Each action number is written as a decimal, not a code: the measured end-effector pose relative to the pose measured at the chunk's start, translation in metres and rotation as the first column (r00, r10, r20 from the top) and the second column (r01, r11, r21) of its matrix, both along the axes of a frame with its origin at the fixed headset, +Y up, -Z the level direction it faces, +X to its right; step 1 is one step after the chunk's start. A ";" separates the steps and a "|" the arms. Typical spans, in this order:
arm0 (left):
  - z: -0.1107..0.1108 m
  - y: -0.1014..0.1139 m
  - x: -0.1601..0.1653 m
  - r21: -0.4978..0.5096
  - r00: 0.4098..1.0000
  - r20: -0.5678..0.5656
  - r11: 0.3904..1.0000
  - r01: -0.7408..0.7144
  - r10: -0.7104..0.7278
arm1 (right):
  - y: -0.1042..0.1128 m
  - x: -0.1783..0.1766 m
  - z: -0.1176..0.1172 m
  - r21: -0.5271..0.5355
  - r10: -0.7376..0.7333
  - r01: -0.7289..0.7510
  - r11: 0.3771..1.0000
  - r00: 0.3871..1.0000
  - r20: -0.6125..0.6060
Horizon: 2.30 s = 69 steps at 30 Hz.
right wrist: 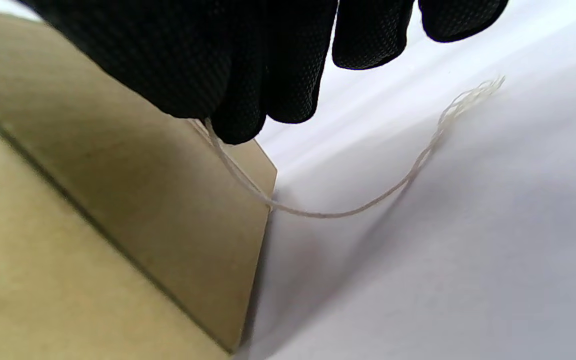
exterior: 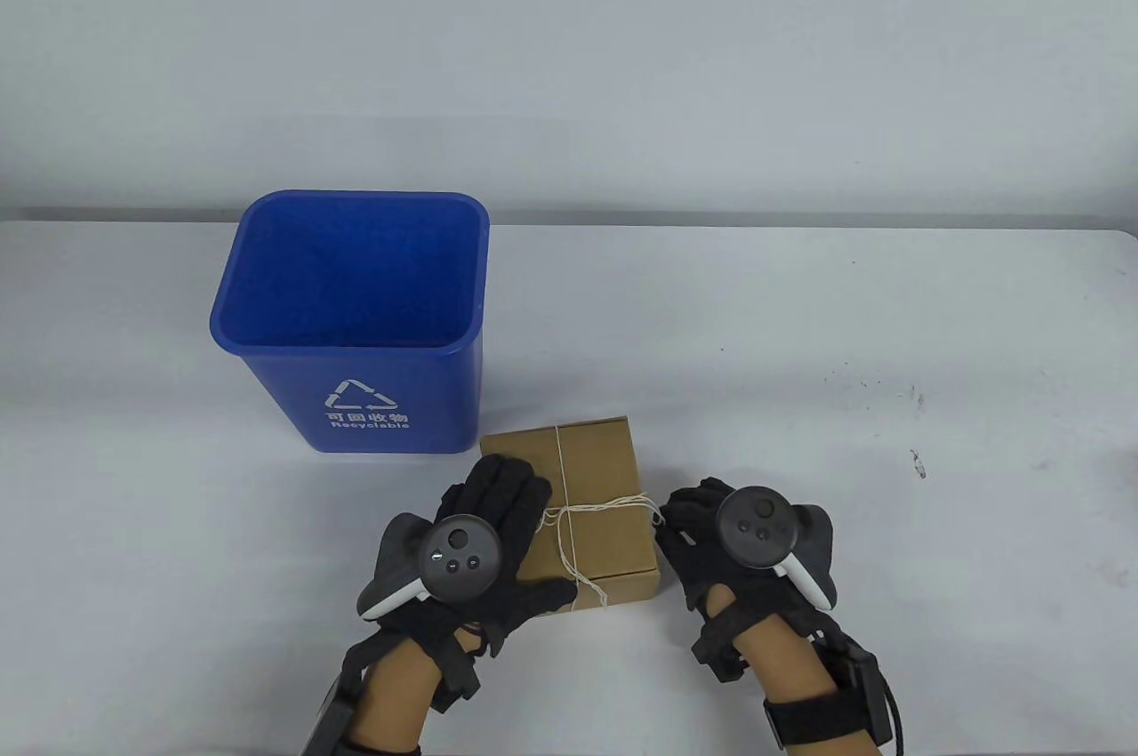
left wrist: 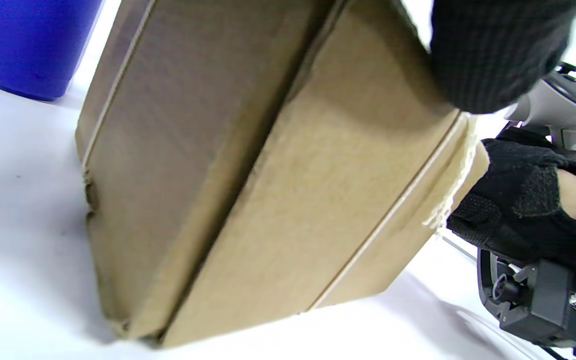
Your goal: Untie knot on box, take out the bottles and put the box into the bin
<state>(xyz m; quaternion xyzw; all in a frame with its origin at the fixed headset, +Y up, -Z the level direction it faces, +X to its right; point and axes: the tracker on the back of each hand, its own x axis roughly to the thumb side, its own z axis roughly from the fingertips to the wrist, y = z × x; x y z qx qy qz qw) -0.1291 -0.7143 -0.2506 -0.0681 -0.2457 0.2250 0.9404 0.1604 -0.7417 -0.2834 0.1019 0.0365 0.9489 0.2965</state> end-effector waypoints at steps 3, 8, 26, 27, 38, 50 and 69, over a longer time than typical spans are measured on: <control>0.000 0.000 0.000 0.000 1.000 0.001 1.000 0.000 0.000 | 0.000 0.006 0.000 0.014 0.027 -0.027 1.000 0.999 0.026; -0.001 -0.001 -0.003 -0.006 1.000 0.010 1.000 -0.013 0.013 | 0.002 0.013 -0.001 0.030 0.073 -0.075 0.997 0.995 0.063; -0.002 -0.002 -0.005 -0.012 1.000 0.016 1.000 -0.026 0.026 | -0.006 0.041 -0.006 -0.038 0.189 -0.186 0.982 0.960 0.204; -0.002 -0.002 -0.005 -0.013 1.000 0.016 1.000 -0.027 0.027 | -0.007 0.043 -0.007 -0.048 0.193 -0.187 0.981 0.957 0.215; -0.002 -0.002 -0.006 -0.014 0.999 0.015 0.999 -0.028 0.029 | -0.013 0.063 -0.010 -0.127 0.229 -0.199 0.972 0.928 0.295; -0.002 -0.002 -0.006 -0.016 0.999 0.015 0.999 -0.033 0.033 | -0.008 0.061 -0.006 -0.139 0.221 -0.187 0.972 0.931 0.289; -0.002 -0.003 -0.005 -0.020 0.999 0.019 0.999 -0.032 0.033 | -0.008 -0.006 0.003 0.051 0.112 -0.112 0.992 0.994 0.007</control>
